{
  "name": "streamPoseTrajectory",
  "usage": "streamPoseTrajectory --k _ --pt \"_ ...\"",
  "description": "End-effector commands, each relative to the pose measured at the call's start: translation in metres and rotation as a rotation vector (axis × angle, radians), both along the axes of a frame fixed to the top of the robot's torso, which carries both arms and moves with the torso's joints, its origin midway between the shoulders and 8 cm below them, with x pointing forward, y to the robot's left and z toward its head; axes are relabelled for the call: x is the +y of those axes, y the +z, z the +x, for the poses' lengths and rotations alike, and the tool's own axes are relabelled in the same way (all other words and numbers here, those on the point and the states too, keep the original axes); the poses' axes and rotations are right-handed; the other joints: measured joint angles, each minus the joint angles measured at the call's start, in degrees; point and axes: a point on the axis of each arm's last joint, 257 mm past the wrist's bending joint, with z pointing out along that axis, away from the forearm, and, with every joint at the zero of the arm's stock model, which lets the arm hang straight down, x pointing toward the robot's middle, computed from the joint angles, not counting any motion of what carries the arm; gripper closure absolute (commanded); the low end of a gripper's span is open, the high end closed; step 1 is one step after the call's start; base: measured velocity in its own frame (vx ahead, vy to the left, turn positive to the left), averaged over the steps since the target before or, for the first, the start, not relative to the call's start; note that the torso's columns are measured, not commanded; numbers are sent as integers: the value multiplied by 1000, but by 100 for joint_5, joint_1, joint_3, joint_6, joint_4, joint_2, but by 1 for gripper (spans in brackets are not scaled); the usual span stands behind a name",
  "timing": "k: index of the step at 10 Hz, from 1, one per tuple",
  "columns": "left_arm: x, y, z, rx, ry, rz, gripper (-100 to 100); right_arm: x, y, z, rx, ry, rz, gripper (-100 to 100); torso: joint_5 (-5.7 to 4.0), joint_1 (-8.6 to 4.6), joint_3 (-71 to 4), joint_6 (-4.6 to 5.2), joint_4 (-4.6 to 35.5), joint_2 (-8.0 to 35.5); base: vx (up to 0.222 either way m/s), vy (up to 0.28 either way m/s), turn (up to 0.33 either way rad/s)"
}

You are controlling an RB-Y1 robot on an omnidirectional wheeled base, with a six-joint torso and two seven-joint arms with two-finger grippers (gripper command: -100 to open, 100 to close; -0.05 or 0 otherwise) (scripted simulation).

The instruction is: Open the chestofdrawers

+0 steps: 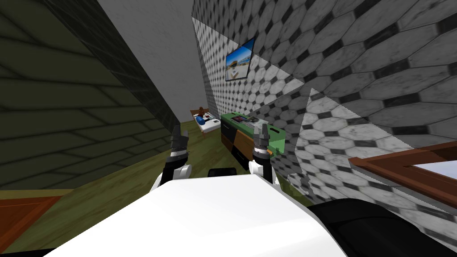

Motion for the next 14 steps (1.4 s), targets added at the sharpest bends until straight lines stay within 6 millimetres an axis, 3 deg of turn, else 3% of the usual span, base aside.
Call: streamPoseTrajectory --k 1,9,10,11,14 --pt "0 0 0 0 0 0 0 0 0 0 0 0 0 0 0 0 -467 0 235 232 0 0 0" --pt "0 0 0 0 0 0 0 0 0 0 0 0 0 0 0 0 -7073 0 3537 3539 0 0 0" --pt "0 0 0 0 0 0 0 5 -4 2 14 8 -48 -100 0 0 -7919 0 3960 3962 18 10 10" --pt "0 0 0 0 0 0 0 9 -8 3 26 10 -86 -100 1 2 -8315 0 4148 4151 36 27 12" --pt "0 0 0 0 0 0 0 20 -24 10 68 1 -228 -100 2 5 -8462 0 4224 4218 58 41 17"
